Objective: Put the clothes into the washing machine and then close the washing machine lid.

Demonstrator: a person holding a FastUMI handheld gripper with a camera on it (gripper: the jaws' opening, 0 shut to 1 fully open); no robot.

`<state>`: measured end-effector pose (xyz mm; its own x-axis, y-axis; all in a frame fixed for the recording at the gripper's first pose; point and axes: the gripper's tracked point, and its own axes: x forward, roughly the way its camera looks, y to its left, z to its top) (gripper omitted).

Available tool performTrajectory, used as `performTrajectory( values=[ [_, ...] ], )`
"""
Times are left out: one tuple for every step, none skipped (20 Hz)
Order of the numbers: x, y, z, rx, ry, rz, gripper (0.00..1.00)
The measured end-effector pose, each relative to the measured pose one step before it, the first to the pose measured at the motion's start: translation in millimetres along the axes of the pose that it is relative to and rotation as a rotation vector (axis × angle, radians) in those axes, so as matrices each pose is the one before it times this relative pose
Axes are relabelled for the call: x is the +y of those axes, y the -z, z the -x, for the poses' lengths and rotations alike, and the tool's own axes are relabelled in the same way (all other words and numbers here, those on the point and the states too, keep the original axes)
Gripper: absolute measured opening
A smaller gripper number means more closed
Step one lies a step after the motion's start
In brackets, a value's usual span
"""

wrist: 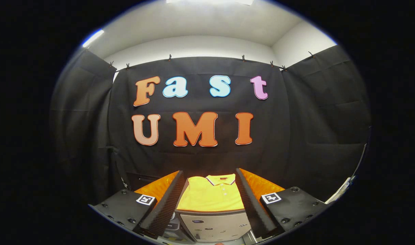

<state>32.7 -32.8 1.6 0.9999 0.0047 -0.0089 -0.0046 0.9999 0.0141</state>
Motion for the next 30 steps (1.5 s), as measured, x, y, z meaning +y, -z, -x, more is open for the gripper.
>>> performTrajectory(
  values=[
    [-5.62, 1.2, -3.98, 0.00535, -0.00584, -0.00375, 0.98],
    [-7.69, 1.61, -5.35, 0.00199, -0.00668, -0.00528, 0.98],
    [-6.91, 0.39, -5.28, -0.00155, -0.00985, -0.00675, 0.98],
    [-7.61, 1.56, -5.63, 0.00278, -0.00975, -0.00885, 0.98],
    [-7.08, 3.9, -7.09, 0.0074, -0.01185, -0.01273, 0.99],
    [-8.43, 4.28, -7.75, 0.01385, -0.00923, -0.01748, 0.99],
    [-9.86, 4.83, -8.54, 0.00822, -0.00605, -0.0244, 0.99],
    [-9.08, 3.41, -8.71, 0.00758, -0.01336, -0.02789, 0.99],
    [-8.27, 5.13, -10.82, 0.01414, -0.00439, -0.02192, 0.99],
    [-8.27, 6.56, -13.02, 0.01593, -0.01002, -0.01829, 1.0],
    [-6.5, 4.84, -10.54, 0.0147, -0.00331, -0.01345, 0.99],
    [-8.3, 4.96, -13.57, 0.01715, 0.00494, -0.00367, 0.98],
    [-6.51, 4.63, -15.32, 0.0114, 0.00392, 0.00894, 0.97],
    [-3.9, 3.54, -14.76, 0.01051, 0.00389, 0.02107, 0.97],
    [-3.12, 4.93, -16.54, 0.01335, 0.0042, 0.02897, 0.97],
    [-0.43, 6.18, -16.9, 0.01678, 0.00241, 0.02461, 0.97],
    [1.97, 8.83, -16.52, 0.03362, -0.00404, 0.02017, 0.97],
    [4.7, 5.87, -15.47, 0.01677, -0.0106, 0.00968, 0.97],
    [0.82, 7.46, -16.61, 0.02811, 0.00011, -0.00347, 0.98],
    [0.18, 7.81, -15.72, 0.03938, -0.00514, -0.01334, 0.97],
    [-0.94, 5.91, -15.63, 0.0273, 0.00593, -0.03022, 0.98],
    [-0.55, 6.46, -14.98, 0.02795, -0.00401, -0.0367, 0.98],
    [-5.94, 6.91, -13.96, 0.02817, 0.01579, -0.02434, 0.98],
    [-7.62, 6.28, -12.79, 0.02551, 0.01802, -0.01782, 0.98],
    [-5.8, 7.06, -12.73, 0.03416, 0.02243, -0.0014, 0.98],
    [-6.0, 5.85, -10.09, 0.02855, 0.02115, 0.00588, 0.98],
    [-4.61, 5.87, -10.04, 0.03125, 0.02074, 0.01065, 0.98],
    [-4.35, 5.51, -9.45, 0.0303, 0.02045, 0.00929, 0.98],
    [0.44, 4.21, -6.78, 0.02679, 0.00803, 0.00208, 0.98],
    [3.27, 4.78, -8.51, 0.02966, 0.00405, 0.00039, 0.98]
  ],
)
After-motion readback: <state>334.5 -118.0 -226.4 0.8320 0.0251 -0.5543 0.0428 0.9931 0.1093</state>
